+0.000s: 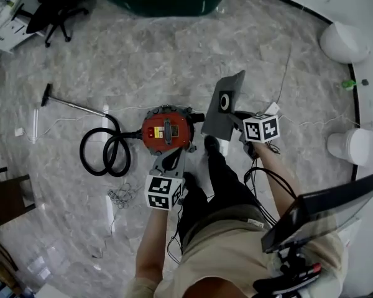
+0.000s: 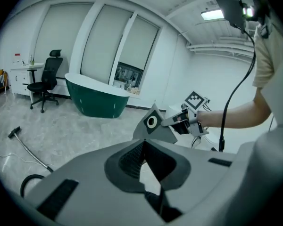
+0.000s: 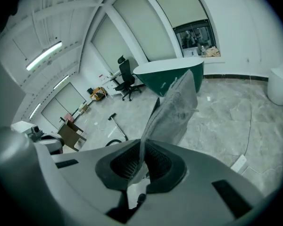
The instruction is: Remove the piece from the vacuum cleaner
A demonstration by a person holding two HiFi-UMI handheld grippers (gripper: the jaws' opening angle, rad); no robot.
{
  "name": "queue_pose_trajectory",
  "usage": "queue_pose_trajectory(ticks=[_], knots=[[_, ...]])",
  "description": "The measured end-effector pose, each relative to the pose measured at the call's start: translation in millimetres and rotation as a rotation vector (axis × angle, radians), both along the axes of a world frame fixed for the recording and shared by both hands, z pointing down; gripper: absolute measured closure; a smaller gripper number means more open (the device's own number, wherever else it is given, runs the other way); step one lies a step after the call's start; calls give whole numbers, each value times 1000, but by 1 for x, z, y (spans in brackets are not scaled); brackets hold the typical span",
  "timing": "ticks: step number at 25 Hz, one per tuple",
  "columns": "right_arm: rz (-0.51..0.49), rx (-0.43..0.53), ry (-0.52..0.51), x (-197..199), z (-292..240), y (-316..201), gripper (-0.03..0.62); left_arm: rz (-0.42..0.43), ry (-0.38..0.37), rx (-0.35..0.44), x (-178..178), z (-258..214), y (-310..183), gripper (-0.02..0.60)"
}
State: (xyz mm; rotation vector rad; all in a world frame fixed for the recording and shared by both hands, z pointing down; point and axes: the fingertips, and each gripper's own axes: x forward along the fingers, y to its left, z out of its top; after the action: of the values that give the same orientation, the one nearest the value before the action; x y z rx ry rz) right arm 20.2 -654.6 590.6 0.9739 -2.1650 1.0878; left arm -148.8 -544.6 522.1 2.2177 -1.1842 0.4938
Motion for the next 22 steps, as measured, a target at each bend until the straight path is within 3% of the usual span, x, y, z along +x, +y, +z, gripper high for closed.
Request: queue_pose_trajectory(ticks=[6, 9, 14, 19, 22], knots=[[-66, 104, 9, -5, -68, 43, 571, -23, 52, 79, -7, -63, 44, 577], [-70, 140, 3, -7, -91, 71, 571, -43, 53, 120, -29, -86, 62, 577], [-66, 107, 13, 3, -99, 116, 571, -108, 44, 112, -61, -97, 88, 577], [-88, 105, 19, 16, -112, 143, 571, -143, 52, 147, -73, -119, 90, 577], [-81, 74, 33, 40, -102, 160, 571, -166, 85, 125, -70, -114, 96, 577]])
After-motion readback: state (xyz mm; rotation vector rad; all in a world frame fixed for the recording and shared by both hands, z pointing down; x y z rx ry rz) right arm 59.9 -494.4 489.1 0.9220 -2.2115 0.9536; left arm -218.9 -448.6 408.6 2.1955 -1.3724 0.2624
